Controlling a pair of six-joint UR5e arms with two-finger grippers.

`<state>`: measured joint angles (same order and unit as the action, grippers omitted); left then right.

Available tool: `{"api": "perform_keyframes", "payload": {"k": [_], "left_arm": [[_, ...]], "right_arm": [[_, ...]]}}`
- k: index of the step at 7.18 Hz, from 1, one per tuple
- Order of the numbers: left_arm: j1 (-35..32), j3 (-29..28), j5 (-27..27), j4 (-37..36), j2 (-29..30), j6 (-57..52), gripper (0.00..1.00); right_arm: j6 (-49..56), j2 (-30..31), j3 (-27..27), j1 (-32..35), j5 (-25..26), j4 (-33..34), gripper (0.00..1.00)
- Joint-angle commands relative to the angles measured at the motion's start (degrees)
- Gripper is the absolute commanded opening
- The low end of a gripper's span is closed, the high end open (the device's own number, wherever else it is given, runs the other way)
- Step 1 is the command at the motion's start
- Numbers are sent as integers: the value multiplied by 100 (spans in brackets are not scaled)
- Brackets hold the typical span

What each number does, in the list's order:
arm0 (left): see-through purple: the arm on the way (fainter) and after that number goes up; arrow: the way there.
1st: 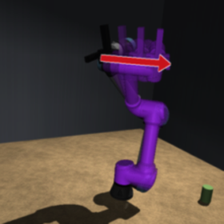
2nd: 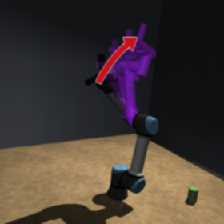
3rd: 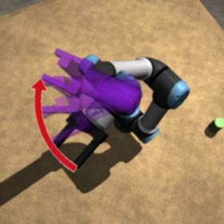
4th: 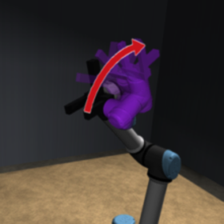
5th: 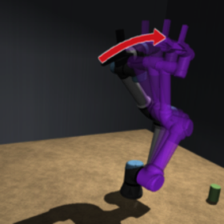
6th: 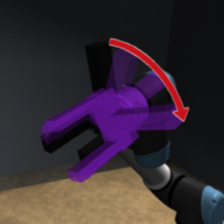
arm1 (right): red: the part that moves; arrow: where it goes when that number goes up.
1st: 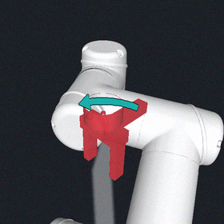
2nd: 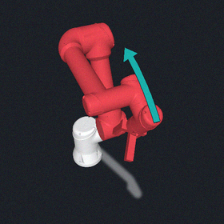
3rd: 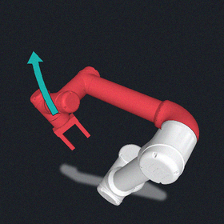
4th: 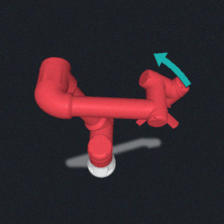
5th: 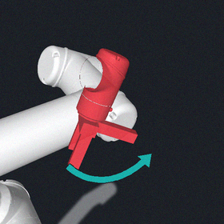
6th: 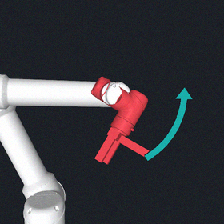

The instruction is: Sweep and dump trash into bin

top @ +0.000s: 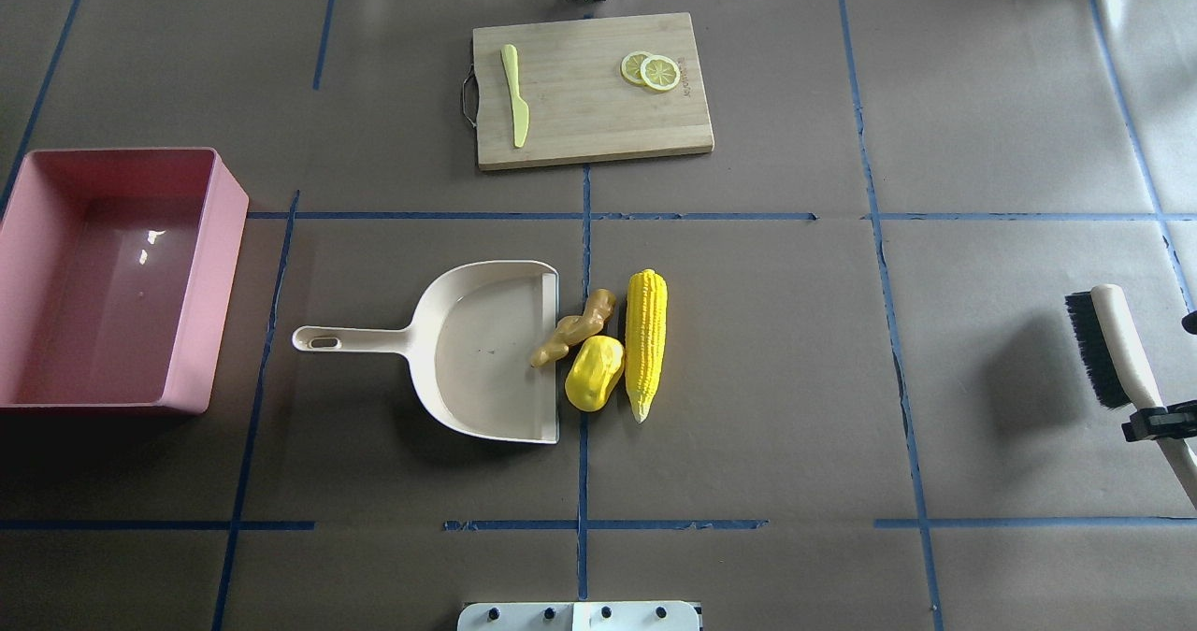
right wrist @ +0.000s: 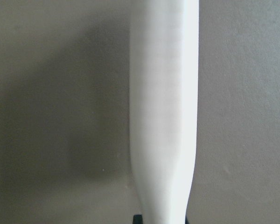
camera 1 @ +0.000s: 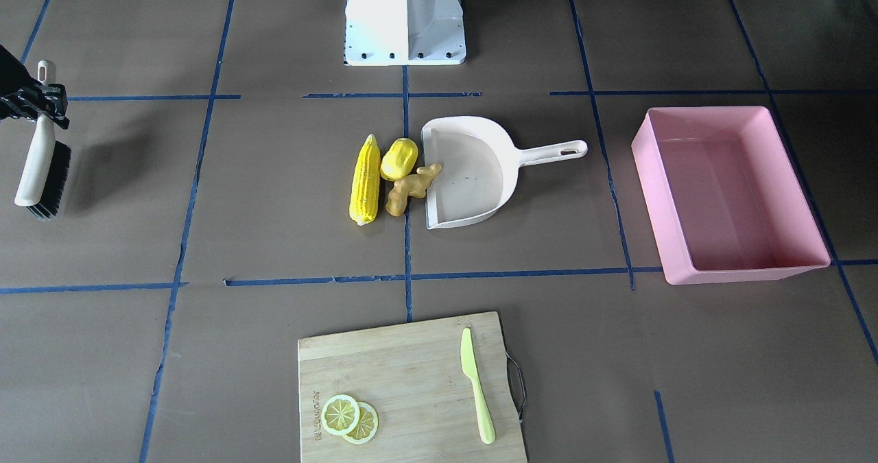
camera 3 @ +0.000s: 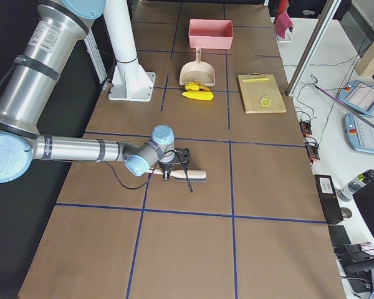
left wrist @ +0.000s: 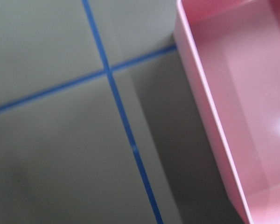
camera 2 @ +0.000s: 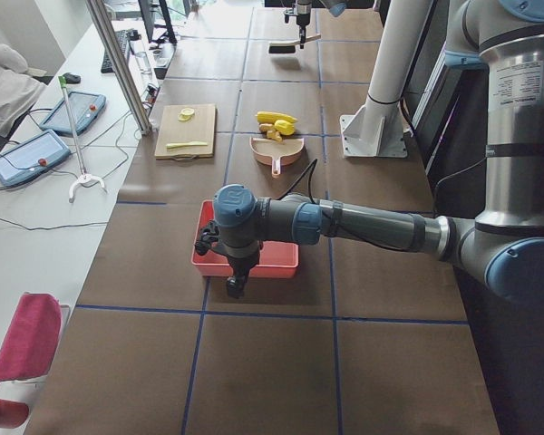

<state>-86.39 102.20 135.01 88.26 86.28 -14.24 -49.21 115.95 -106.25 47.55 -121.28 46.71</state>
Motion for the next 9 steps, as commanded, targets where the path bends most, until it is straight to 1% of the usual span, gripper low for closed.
{"api": "perform_keyframes", "payload": {"k": [1,3,4,5,6,7,8,9], "left_arm": [[-1,-68,43,218,65,0,100],[8,81,43,245,126,61,100],[34,99,34,688,213,61,100],[217,99,25,1685,266,44,100],[488,99,34,2478,266,78,100],[804,107,43,2860,301,96,100],[1208,151,43,3003,554,244,100],[1516,221,25,2996,844,498,100]], "right_arm": [[0,-19,-1,-9,16,5,0],[0,-28,25,-18,42,5,0],[0,-46,43,-18,43,5,0],[0,-63,34,-26,51,5,0],[0,-64,34,-27,51,5,0],[0,-64,43,-27,60,5,0],[8,-81,34,-27,60,-4,0],[8,-125,34,-27,86,-4,0]]}}
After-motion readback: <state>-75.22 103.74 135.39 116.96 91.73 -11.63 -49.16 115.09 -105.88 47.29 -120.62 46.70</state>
